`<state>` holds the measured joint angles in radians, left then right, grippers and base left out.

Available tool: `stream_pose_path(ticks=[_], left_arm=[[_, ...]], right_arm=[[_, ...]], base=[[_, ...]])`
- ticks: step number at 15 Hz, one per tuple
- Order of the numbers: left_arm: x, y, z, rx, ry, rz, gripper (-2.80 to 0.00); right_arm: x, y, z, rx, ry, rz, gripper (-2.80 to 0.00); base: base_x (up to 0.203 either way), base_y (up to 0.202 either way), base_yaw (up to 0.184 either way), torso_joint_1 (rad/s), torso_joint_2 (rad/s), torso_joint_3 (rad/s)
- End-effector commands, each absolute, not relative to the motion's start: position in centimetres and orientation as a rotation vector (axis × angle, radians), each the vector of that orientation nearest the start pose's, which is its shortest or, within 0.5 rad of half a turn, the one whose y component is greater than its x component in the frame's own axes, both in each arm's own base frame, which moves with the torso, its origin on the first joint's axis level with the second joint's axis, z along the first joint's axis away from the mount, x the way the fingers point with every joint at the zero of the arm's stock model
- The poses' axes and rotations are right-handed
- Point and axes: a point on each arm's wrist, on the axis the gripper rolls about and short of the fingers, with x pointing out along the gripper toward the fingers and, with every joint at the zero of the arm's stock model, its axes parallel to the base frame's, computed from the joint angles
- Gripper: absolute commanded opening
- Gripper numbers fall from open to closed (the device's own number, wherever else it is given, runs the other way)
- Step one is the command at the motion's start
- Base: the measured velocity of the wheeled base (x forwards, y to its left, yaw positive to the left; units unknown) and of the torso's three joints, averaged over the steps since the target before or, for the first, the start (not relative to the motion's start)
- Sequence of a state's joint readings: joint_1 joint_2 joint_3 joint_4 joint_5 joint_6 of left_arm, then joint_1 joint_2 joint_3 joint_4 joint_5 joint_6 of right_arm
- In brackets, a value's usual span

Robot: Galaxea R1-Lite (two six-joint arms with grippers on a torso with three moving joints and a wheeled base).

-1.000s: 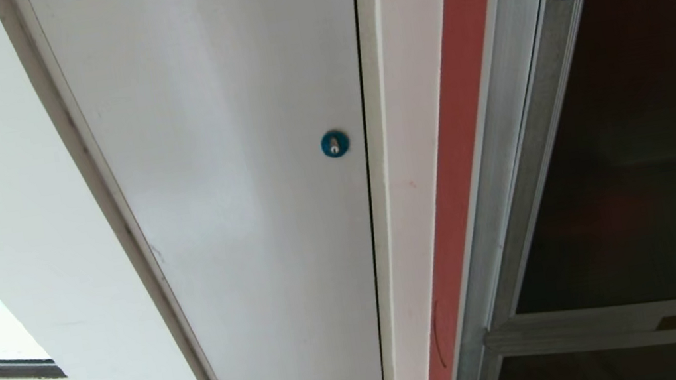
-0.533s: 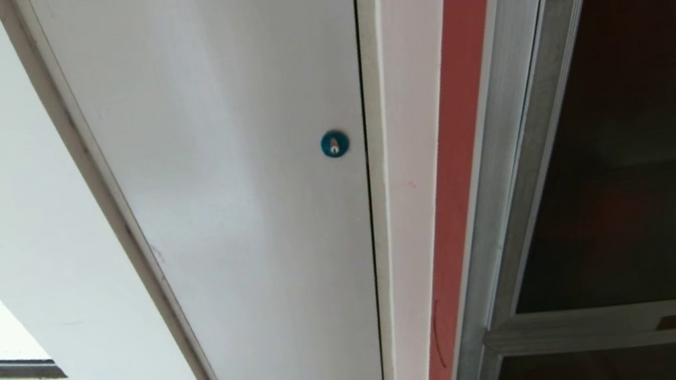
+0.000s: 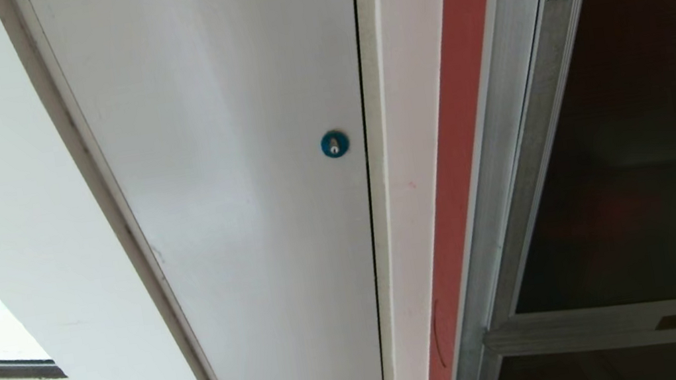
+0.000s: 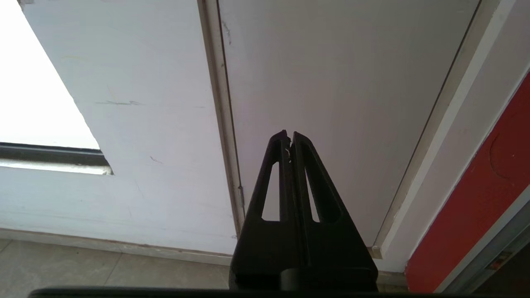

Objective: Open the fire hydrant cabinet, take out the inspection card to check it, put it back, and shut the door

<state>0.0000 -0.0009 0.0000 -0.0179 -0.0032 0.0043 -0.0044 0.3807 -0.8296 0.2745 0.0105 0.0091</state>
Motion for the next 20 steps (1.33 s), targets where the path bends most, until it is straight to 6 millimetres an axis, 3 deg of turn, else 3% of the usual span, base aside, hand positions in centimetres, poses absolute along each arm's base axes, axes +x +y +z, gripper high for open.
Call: stream_pose_path(ticks=[1,6,9,16,20], left_arm=[[-2.2,0.0,7.6,0.005,-0.014,-0.003,-2.80],[-2.2,0.0,7.6,0.005,-0.014,-0.004,-2.80],[-2.2,0.0,7.6,0.005,-0.014,-0.003,-2.80],[-2.2,0.0,7.6,0.005,-0.014,-0.005,-2.80],[-2.2,0.0,7.6,0.005,-0.014,-0.003,-2.80]], right_arm=[[-7.2,0.1,24.8,0.004,-0.217,0.011,-2.80],[-6.8,0.3,17.7,0.001,-0.150,0.105,-2.80],[-5.4,0.4,13.9,0.000,-0.132,0.125,-2.80],[-2.5,0.3,9.0,0.008,-0.105,0.110,-2.80],[-2.3,0.2,8.5,0.038,-0.093,0.088,-2.80]], base=[[0.000,0.000,0.000,0.000,0.00,0.000],[0.000,0.000,0.000,0.000,0.00,0.000],[0.000,0.000,0.000,0.000,0.00,0.000],[0.000,0.000,0.000,0.000,0.00,0.000],[0.000,0.000,0.000,0.000,0.00,0.000]])
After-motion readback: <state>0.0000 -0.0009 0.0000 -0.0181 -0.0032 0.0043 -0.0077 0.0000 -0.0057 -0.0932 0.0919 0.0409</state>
